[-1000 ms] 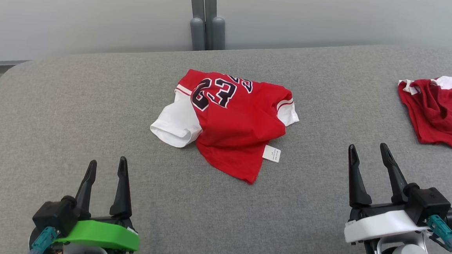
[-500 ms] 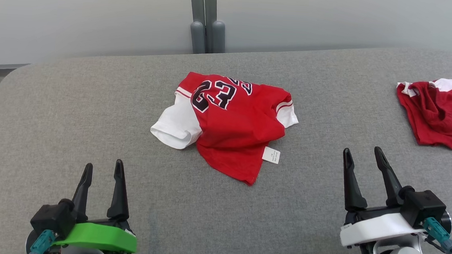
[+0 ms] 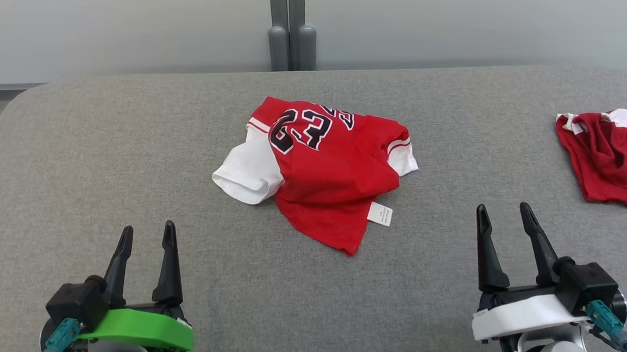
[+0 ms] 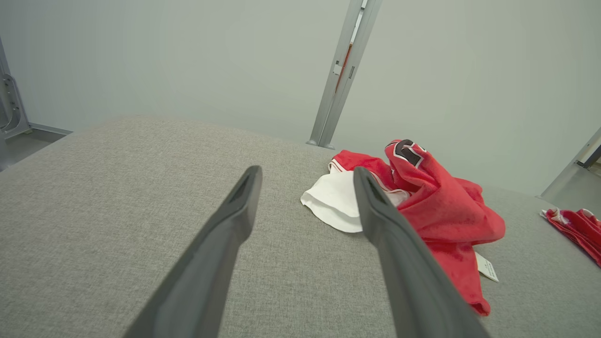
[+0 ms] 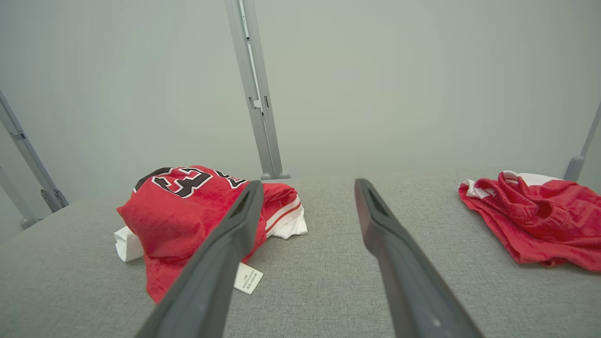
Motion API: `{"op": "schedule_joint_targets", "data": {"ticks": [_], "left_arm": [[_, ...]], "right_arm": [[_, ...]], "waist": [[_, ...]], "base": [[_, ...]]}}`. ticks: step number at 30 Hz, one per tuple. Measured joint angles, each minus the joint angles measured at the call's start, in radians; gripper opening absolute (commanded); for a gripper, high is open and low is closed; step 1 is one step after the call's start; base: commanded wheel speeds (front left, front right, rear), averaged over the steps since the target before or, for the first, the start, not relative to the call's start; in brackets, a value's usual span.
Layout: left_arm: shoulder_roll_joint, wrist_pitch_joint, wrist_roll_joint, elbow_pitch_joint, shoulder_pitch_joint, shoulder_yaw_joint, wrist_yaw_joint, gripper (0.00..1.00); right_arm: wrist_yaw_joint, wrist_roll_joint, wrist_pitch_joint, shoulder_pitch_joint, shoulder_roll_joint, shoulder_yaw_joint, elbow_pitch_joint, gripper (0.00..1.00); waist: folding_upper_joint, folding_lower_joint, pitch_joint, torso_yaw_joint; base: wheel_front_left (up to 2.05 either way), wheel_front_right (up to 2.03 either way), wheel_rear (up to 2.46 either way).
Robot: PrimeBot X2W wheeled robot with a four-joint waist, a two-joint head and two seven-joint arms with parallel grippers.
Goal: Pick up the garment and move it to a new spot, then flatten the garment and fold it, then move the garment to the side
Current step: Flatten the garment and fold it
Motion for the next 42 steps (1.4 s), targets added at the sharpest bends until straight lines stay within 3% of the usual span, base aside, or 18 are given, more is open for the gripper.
{"op": "schedule_joint_targets", "data": {"ticks": [5,18,30,31,32,33,34,42], "left_arm": [[0.000,0.000,-0.002,-0.005,-0.002,-0.006,0.002,1.00],[-0.001,0.000,-0.019,-0.009,-0.028,-0.037,0.008,1.00],[-0.001,0.000,-0.040,-0.019,-0.039,-0.041,0.018,1.00],[-0.001,0.000,-0.041,-0.021,-0.039,-0.041,0.020,1.00],[-0.001,0.000,-0.041,-0.023,-0.039,-0.041,0.021,1.00],[-0.001,0.000,-0.041,-0.025,-0.039,-0.040,0.022,1.00],[-0.001,0.000,-0.041,-0.026,-0.039,-0.037,0.024,1.00],[-0.001,0.000,-0.039,-0.026,-0.037,-0.035,0.024,1.00]], "right_arm": [[0.000,-0.006,0.000,-0.005,0.000,0.038,0.053,1.00],[0.000,-0.027,0.000,-0.203,0.001,0.296,0.439,1.00],[0.000,-0.111,0.000,-0.356,-0.004,0.258,0.742,1.00],[0.000,-0.114,-0.002,-0.364,-0.003,0.253,0.753,0.64],[0.000,-0.114,-0.003,-0.371,-0.002,0.248,0.760,0.39],[0.000,-0.115,-0.003,-0.377,-0.002,0.242,0.767,0.04],[0.000,-0.115,-0.003,-0.382,-0.002,0.237,0.773,0.00],[0.001,-0.095,-0.002,-0.377,-0.007,0.174,0.716,0.00]], "waist": [[0.0000,0.0000,0.004,0.014],[0.0000,0.0000,0.046,0.106],[0.0000,0.0000,0.099,0.217],[0.0000,0.0000,0.104,0.223],[0.0000,0.0000,0.108,0.226],[0.0000,0.0000,0.112,0.228],[0.0000,0.0000,0.115,0.229],[0.0000,0.0000,0.109,0.186]], "base": [[0.00,0.00,0.00],[0.00,0.00,0.00],[0.00,0.00,0.00],[0.00,0.00,0.00],[0.00,0.00,0.00],[0.00,0.00,0.00],[0.00,0.00,0.00],[0.00,0.00,0.00]]}}
